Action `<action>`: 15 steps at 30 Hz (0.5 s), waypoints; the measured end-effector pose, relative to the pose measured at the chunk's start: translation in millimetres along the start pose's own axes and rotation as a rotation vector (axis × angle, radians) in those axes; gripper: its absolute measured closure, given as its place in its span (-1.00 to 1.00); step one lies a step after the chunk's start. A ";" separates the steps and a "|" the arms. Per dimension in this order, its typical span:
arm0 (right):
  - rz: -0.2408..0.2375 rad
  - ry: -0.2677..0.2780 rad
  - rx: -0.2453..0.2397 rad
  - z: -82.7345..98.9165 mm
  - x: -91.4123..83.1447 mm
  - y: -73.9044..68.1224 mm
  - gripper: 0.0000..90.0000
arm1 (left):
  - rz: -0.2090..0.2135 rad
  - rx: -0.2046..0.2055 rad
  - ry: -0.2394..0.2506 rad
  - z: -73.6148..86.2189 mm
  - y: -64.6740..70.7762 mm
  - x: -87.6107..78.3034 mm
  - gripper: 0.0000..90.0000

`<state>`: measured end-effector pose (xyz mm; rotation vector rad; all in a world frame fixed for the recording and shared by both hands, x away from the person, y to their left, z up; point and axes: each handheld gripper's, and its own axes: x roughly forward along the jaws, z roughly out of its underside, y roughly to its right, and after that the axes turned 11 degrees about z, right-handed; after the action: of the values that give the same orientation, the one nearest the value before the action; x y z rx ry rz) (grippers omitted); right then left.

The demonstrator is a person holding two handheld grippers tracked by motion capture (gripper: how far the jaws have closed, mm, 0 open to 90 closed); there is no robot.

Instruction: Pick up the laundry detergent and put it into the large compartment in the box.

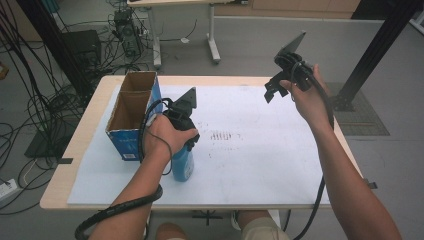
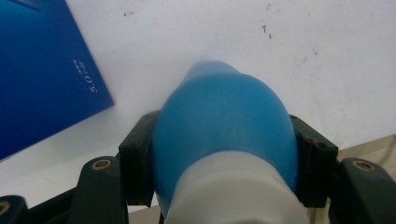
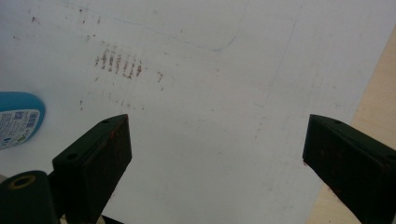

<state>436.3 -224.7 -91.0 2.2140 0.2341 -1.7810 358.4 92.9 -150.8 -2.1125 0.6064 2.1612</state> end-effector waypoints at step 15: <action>-0.012 0.013 0.001 3.4 -8.0 5.2 -0.82 | -0.023 0.036 0.040 -7.6 27.7 -92.9 -0.16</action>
<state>433.0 -230.3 -83.2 2.2302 0.2500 -1.7737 362.6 86.1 -53.9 -2.1390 0.6156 2.0845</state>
